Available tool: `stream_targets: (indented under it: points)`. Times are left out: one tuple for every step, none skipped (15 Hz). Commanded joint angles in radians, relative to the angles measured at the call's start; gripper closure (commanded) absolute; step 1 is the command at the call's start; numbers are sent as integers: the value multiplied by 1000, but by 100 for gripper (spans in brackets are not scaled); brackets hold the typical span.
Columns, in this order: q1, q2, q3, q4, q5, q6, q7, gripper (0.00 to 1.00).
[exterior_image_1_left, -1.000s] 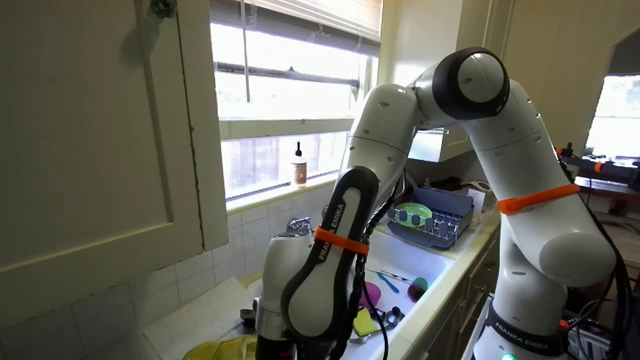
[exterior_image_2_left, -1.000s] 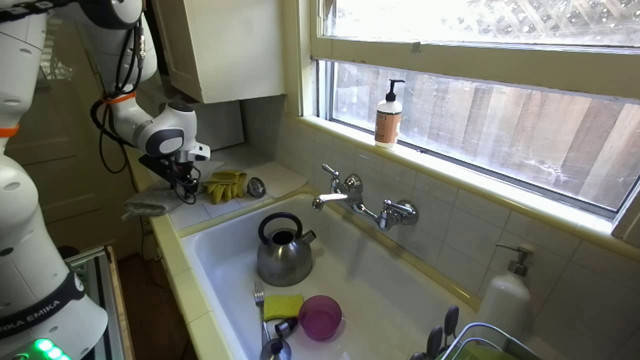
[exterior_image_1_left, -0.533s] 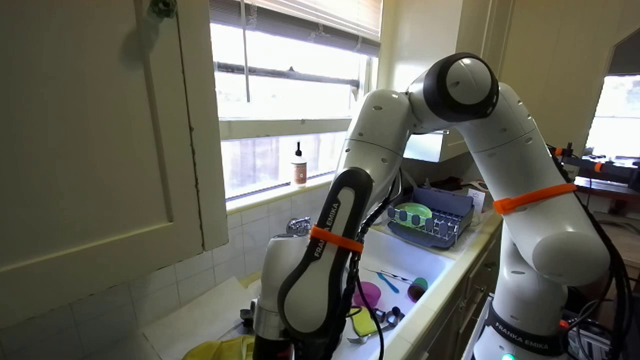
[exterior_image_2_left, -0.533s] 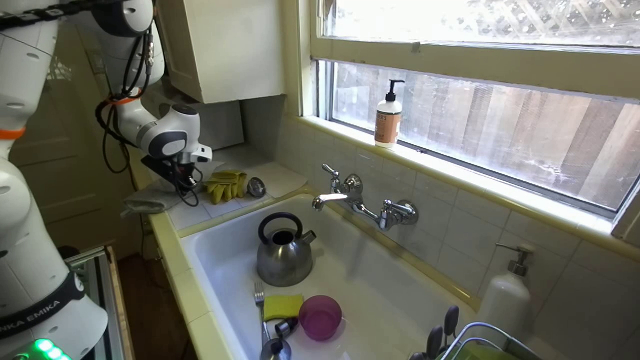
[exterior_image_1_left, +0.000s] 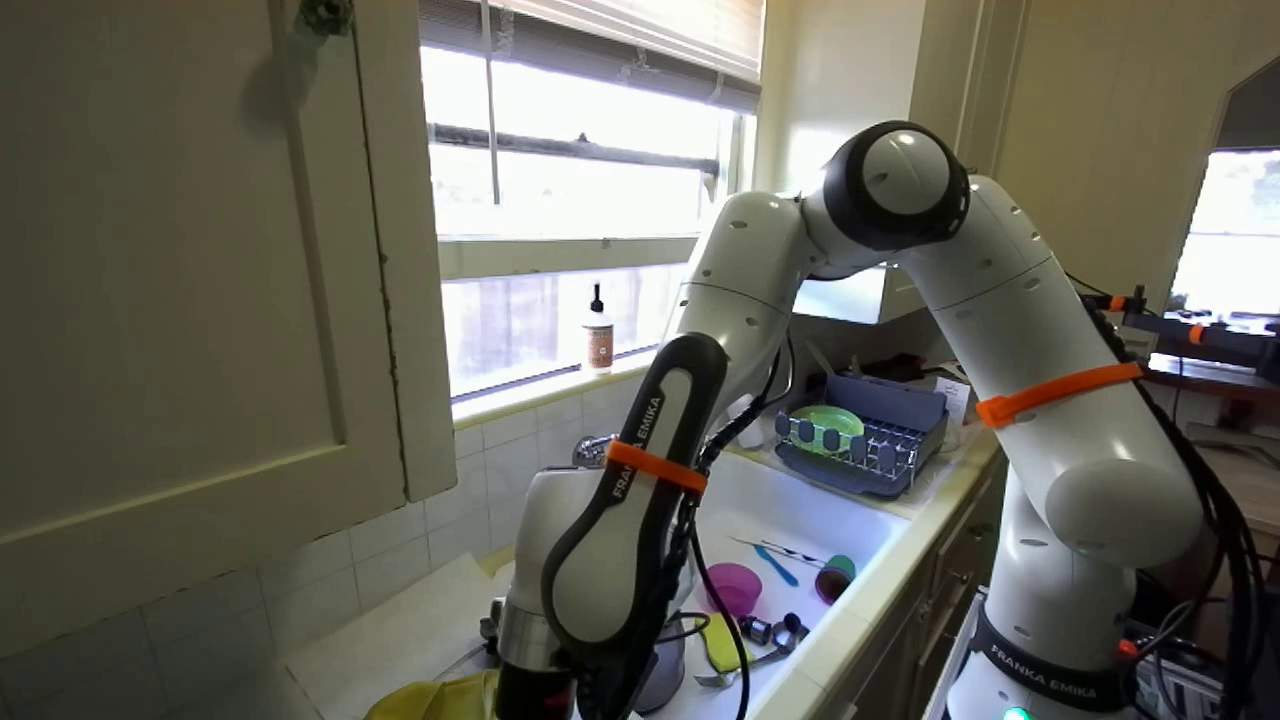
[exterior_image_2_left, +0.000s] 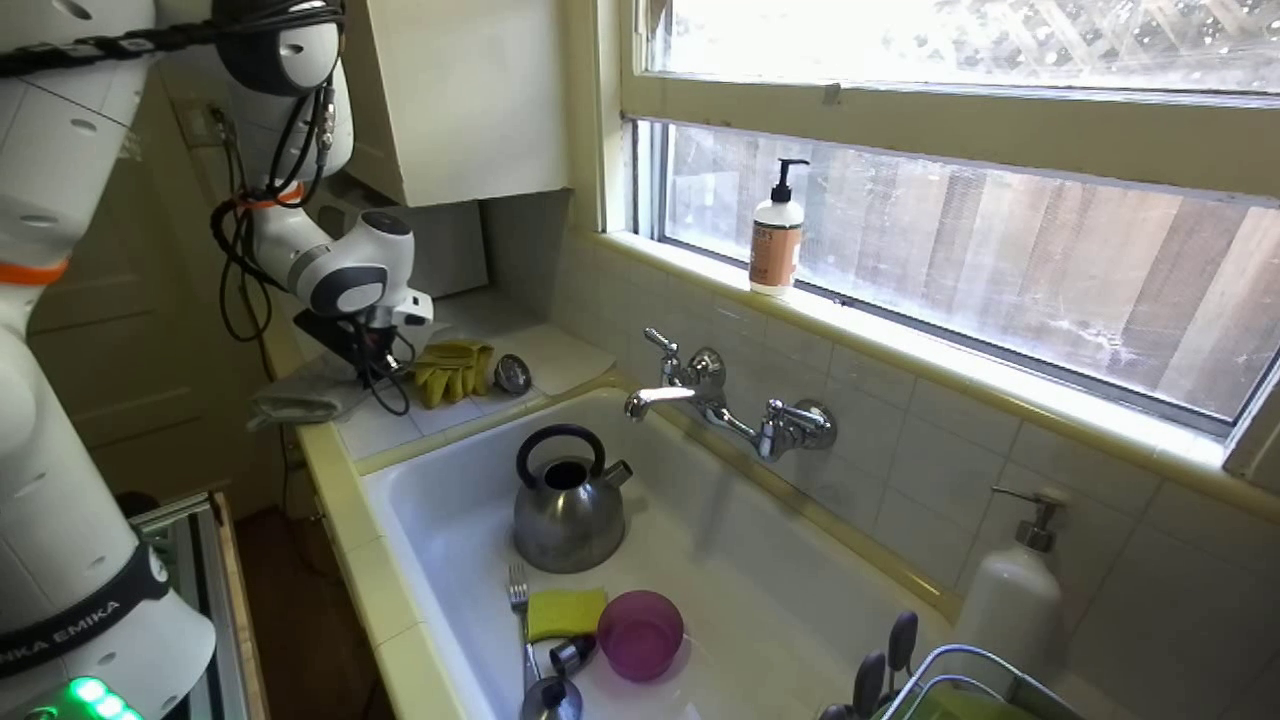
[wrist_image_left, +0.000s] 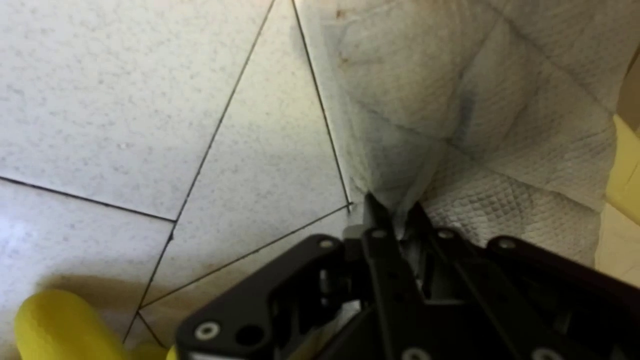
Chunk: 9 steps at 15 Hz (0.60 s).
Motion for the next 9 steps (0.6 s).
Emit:
stream_targets:
  points:
    - [-33, -61, 22, -23, -34, -86, 16, 97]
    - [-41, -107, 30, -42, -34, -117, 17, 97]
    - [-31, -138, 21, -50, -33, -147, 30, 97]
    - [-38, -178, 28, -55, -30, -202, 22, 97]
    - [-40, -202, 30, -55, -23, -242, 11, 97]
    - [-36, -243, 19, -54, -15, -313, 22, 97]
    - [-37, -267, 16, -51, -5, -357, 7, 97]
    - [-42, -291, 13, -42, 11, -418, -9, 97]
    - [-42, -309, 6, -35, 25, -467, -25, 97]
